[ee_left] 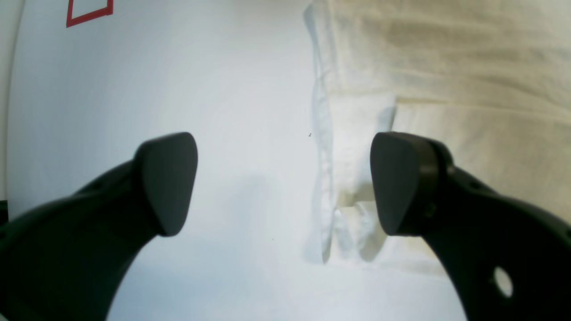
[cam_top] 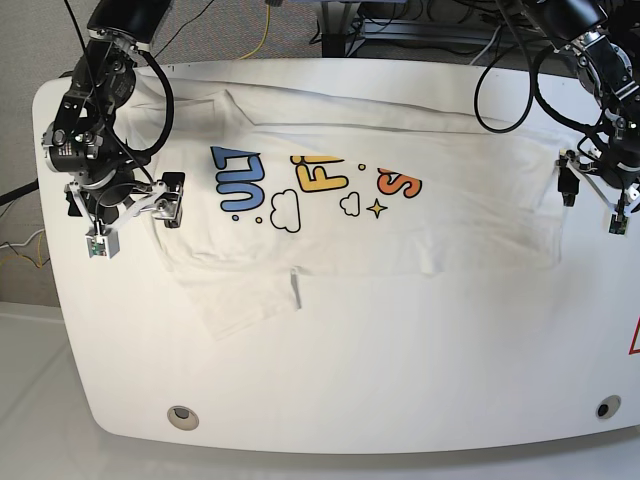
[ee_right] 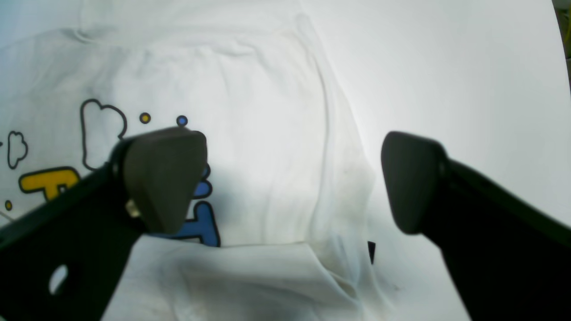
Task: Fold the T-shirt properly
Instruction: 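Grasp the shirt edge with the right gripper and lift it slightly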
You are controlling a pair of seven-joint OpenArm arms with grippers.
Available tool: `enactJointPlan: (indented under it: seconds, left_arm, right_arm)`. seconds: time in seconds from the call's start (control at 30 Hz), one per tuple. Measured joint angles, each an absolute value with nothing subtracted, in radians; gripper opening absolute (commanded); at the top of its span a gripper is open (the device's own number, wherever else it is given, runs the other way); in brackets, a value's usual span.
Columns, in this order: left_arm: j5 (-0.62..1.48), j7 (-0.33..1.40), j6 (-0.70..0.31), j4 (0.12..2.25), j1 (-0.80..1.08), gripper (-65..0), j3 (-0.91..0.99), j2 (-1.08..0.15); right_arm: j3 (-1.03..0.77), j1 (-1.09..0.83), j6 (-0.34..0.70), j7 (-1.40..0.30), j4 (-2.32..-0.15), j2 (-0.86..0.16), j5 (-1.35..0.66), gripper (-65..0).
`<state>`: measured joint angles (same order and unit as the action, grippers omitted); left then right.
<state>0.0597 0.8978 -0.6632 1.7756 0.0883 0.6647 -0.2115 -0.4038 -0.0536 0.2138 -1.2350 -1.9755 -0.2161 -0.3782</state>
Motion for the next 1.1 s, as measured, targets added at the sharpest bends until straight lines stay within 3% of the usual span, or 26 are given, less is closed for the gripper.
enactJointPlan:
  seconds: [0.07, 0.1, 0.2, 0.27, 1.1]
  left_arm:
    - [0.06, 0.898, -0.663, 1.776, 0.084, -8.6, 0.665, -0.212]
    - [0.061, 0.897, -0.68, 1.762, 0.072, -8.6, 0.617, -0.209]
    - [0.059, 0.886, -0.71, 1.711, 0.047, -8.8, 0.508, -0.224]
    - [0.129, 0.838, -0.719, 1.708, 0.046, -9.1, 0.511, -0.198]
    - [0.08, 0.818, -0.662, 1.542, -0.005, -8.7, 0.549, -0.213]
  right_arm:
    - [-0.396, -0.019, 0.218, -1.222, -1.937, -0.224, -0.37, -0.2]
    - [-0.385, 0.001, 0.262, -1.174, -1.865, -0.236, -0.393, -0.3]
    - [-0.362, 0.108, 0.238, -1.063, -1.595, -0.266, -0.363, -0.1]
    - [-0.355, 0.117, 0.249, -1.056, -1.551, -0.262, -0.345, -0.3]
    - [-0.393, 0.352, 0.287, -0.878, -1.037, -0.279, -0.367, 0.0]
